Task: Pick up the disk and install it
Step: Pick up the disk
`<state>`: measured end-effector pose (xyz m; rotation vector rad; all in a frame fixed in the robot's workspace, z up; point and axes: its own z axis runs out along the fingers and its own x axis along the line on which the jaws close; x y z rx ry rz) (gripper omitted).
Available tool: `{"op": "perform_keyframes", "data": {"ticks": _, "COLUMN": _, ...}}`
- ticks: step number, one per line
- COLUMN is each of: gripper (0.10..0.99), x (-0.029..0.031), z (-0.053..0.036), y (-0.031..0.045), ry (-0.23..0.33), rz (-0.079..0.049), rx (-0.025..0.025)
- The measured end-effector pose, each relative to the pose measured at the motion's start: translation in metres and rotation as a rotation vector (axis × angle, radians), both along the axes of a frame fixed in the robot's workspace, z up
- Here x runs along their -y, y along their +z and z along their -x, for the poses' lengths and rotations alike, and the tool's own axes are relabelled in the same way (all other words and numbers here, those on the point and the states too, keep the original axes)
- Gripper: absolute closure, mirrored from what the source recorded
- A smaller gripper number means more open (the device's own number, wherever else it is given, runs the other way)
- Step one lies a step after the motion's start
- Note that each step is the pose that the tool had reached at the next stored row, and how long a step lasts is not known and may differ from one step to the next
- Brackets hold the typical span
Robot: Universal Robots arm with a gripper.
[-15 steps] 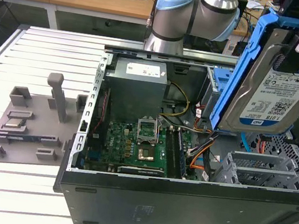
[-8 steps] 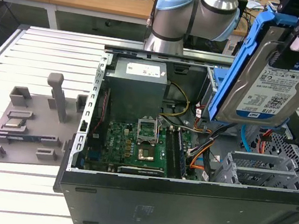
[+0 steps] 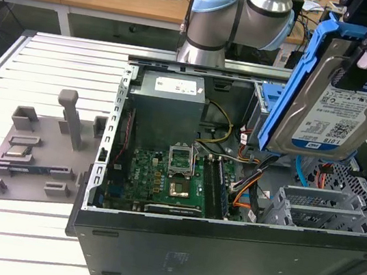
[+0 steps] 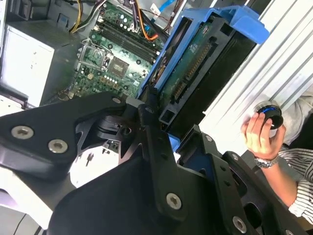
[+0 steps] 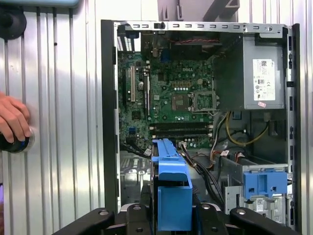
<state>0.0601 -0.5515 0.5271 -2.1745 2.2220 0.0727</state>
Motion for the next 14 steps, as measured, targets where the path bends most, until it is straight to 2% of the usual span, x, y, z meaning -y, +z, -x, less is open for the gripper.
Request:
{"op": "perform_keyframes", "data": {"ticks": 10, "gripper": 0.718, "x": 0.0001, "z": -0.0144, "y": -0.0054, "ry": 0.0, "rz": 0.0, "rx": -0.0014}}
{"op": "perform_keyframes", "data": {"ticks": 14, "gripper": 0.718, "x": 0.0001, "z": -0.0174, "y": -0.0069, "ry": 0.0, "rz": 0.0, "rx": -0.0016}}
